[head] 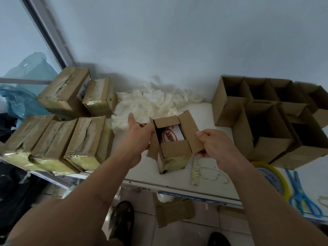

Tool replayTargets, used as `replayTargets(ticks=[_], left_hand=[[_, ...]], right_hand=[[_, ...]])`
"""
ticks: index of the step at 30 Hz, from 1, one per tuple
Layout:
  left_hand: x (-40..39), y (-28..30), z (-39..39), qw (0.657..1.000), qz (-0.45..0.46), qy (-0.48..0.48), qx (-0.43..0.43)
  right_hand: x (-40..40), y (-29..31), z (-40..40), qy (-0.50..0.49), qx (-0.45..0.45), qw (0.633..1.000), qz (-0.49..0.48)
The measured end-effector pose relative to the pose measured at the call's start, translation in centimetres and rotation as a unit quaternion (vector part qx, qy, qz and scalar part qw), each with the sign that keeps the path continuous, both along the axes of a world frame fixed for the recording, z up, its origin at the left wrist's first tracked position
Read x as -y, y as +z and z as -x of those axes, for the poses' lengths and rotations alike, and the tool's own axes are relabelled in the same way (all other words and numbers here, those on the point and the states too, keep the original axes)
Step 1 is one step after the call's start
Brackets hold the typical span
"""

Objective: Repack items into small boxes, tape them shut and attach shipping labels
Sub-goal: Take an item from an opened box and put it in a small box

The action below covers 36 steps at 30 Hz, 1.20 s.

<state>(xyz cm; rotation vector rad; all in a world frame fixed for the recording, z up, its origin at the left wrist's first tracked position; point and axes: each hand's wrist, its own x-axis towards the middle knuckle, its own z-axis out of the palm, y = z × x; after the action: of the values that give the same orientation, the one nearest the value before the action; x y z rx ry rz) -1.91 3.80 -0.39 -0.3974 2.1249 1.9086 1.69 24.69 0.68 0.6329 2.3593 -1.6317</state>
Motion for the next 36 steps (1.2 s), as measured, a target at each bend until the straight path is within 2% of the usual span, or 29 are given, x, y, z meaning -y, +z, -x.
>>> replayTargets(ticks=[2, 4, 5, 8, 9, 11, 13, 14, 18, 21, 23, 28, 32, 36], left_hand=[[0.4, 0.1, 0.0, 0.996, 0.079, -0.012, -0.029], [0.5, -0.3, 0.4, 0.972, 0.208, -0.085, -0.072], [0.5, -0.5, 0.6, 0.946, 0.286, -0.122, -0.090], [0.4, -0.5, 1.3, 0.837, 0.498, -0.182, -0.135], [0.5, -0.4, 1.5, 0.811, 0.535, -0.194, -0.138], [0.8, -0.3, 2.4, 0.787, 0.560, -0.221, -0.133], [1.0, 0.0, 3.5, 0.791, 0.543, -0.240, -0.147], [1.1, 0.2, 4.0, 0.804, 0.521, -0.236, -0.161], [0.9, 0.2, 4.1, 0.884, 0.406, -0.172, -0.157], [0.7, -0.5, 4.0, 0.938, 0.312, -0.076, -0.130], [0.6, -0.9, 4.0, 0.957, 0.266, -0.025, -0.110], [0.3, -2.0, 4.0, 0.962, 0.255, 0.004, -0.100], [0.1, -2.4, 4.0, 0.957, 0.272, 0.016, -0.099], [-0.1, -2.3, 4.0, 0.949, 0.299, 0.008, -0.099]], right_hand=[[0.0, 0.0, 0.1, 0.005, 0.002, 1.000, 0.009], [0.0, -0.2, 0.2, 0.014, 0.001, 1.000, 0.007], [0.0, -0.2, 0.3, 0.015, 0.000, 1.000, 0.005], [-0.1, -0.4, 0.3, 0.007, 0.002, 1.000, 0.015], [0.0, -0.5, 0.2, 0.003, 0.004, 1.000, 0.022], [0.2, -0.8, 0.2, -0.007, -0.005, 0.999, 0.035], [0.4, -1.2, 0.2, -0.008, -0.040, 0.999, 0.021], [0.4, -1.5, 0.2, 0.006, -0.072, 0.997, -0.017], [0.5, -2.7, 0.4, 0.125, -0.194, 0.944, -0.234], [1.4, -2.7, 0.3, 0.201, -0.168, 0.927, -0.268], [2.2, -2.4, 0.2, 0.235, -0.123, 0.932, -0.249], [2.7, -1.5, 0.6, 0.197, -0.117, 0.956, -0.185], [2.4, -1.4, 1.1, 0.168, -0.134, 0.956, -0.199], [1.6, -0.8, 1.4, 0.195, -0.122, 0.949, -0.214]])
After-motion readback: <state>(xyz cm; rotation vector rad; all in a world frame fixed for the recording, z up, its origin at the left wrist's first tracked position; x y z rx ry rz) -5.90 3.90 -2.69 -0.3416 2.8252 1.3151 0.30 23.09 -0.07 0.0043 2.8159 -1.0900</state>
